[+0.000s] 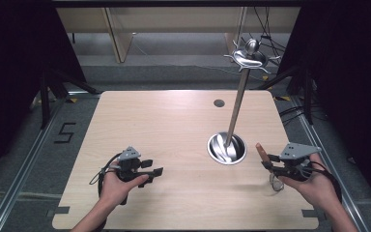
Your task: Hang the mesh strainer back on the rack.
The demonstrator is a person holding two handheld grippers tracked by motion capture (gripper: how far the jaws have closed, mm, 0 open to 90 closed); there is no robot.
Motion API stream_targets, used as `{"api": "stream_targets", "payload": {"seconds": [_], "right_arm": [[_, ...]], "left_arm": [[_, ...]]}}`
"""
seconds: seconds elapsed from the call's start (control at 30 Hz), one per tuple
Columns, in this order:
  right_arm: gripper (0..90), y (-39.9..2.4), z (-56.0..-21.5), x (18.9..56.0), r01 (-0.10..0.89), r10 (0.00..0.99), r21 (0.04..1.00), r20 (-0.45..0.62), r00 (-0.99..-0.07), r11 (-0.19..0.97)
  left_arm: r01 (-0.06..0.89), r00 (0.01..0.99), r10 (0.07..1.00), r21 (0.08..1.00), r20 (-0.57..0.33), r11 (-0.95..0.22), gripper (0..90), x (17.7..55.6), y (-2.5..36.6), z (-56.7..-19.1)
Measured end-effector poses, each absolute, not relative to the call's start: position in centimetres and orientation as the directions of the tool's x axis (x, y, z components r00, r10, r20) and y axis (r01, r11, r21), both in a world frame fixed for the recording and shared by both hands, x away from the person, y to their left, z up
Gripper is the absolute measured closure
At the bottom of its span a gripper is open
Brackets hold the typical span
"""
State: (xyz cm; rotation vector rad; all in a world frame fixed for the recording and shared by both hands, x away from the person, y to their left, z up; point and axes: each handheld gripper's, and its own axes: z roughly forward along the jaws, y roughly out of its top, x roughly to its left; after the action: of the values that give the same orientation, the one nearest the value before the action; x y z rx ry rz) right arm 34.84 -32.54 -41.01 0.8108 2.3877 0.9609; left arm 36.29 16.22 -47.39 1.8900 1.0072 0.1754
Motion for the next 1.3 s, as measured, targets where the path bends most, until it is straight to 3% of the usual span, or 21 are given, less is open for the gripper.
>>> {"api": "stream_targets", "payload": {"seconds": [0.47, 0.87, 1.0, 1.2, 1.3], "right_arm": [[68.5, -33.0, -39.9, 34.2, 0.362, 0.766, 0.862, -0.046, -0.641, 0.356], [68.5, -32.3, -38.4, 34.0, 0.340, 0.781, 0.909, 0.025, -0.624, 0.242], [68.4, -32.0, -37.7, 34.2, 0.293, 0.782, 0.931, 0.014, -0.623, 0.216], [68.4, -31.6, -36.4, 33.9, 0.350, 0.793, 0.923, 0.092, -0.603, 0.159], [68.4, -31.5, -36.0, 34.0, 0.324, 0.786, 0.932, 0.075, -0.614, 0.164]], "left_arm": [[0.565, 0.646, 0.710, 0.800, -0.280, -0.199, 40.3, 36.3, 16.3, -47.3], [0.566, 0.645, 0.709, 0.801, -0.284, -0.194, 40.3, 36.2, 16.3, -47.3], [0.563, 0.648, 0.709, 0.802, -0.278, -0.200, 40.3, 36.3, 16.4, -47.3], [0.563, 0.647, 0.710, 0.803, -0.279, -0.197, 40.3, 36.3, 16.4, -47.2], [0.562, 0.646, 0.710, 0.804, -0.280, -0.195, 40.3, 36.3, 16.4, -47.2]]}}
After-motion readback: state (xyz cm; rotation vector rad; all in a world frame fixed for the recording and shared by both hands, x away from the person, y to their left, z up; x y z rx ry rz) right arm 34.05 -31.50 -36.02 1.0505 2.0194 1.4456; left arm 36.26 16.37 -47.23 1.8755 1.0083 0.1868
